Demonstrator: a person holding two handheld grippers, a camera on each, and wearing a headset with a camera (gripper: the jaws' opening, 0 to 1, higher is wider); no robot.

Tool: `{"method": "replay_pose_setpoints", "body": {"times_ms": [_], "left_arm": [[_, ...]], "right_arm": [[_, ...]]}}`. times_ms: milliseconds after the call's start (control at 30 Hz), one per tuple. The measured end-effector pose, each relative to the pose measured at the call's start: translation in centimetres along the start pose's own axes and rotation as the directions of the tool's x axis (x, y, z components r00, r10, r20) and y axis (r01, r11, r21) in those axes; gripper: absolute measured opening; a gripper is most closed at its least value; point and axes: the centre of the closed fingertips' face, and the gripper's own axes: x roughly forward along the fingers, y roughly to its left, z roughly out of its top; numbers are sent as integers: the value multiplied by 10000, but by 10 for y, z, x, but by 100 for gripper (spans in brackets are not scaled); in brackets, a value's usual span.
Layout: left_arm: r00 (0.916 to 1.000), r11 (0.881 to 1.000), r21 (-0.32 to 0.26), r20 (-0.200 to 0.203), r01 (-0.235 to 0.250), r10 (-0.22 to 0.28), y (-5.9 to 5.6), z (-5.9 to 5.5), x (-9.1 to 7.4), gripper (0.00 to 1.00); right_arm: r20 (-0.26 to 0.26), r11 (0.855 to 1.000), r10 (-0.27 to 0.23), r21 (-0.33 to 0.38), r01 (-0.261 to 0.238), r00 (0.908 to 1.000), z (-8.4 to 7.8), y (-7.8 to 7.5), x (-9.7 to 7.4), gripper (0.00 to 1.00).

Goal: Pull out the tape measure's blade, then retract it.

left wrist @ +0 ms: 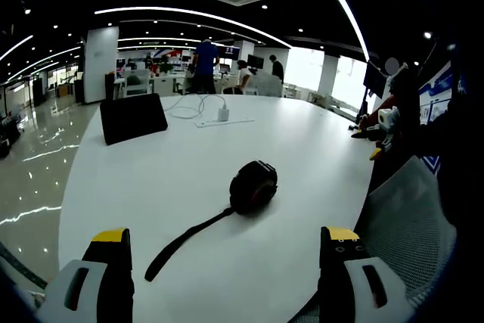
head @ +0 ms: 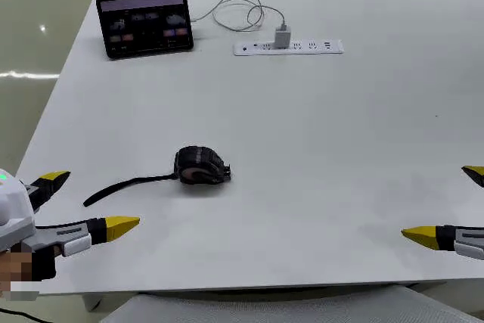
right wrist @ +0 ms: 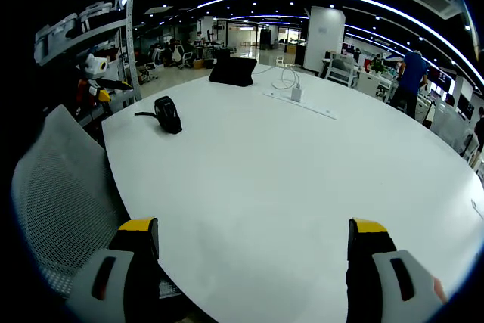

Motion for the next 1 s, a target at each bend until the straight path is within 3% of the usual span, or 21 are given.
{"method": "replay_pose_setpoints", "body": {"times_ms": [67, 367, 467, 767, 1000], "left_arm": [[10000, 10000, 17, -44, 74, -74, -1, -2, 2, 100], [9979, 9979, 182, -171, 629, -626, -8, 1, 19, 100], [9963, 9960, 277, 113, 853, -857, -11, 8, 25, 100], [9899, 9870, 879, -571, 1343, -1296, -10, 7, 48, 100], [9800, 9720, 1478, -1070, 1827, -1680, -13, 5, 68, 100]], "right_arm": [[157, 9999, -12, -154, 14, 9999, 2, -1, 1, 100], [-71, 9995, 293, -107, -294, 9995, 0, -1, 16, 100], [-51, 9988, 414, -273, -416, 9991, 3, 2, 20, 100], [-172, 9939, 823, -721, -833, 9965, 10, 9, 36, 100], [-402, 9882, 1145, -976, -1179, 9926, 13, 16, 53, 100]]}}
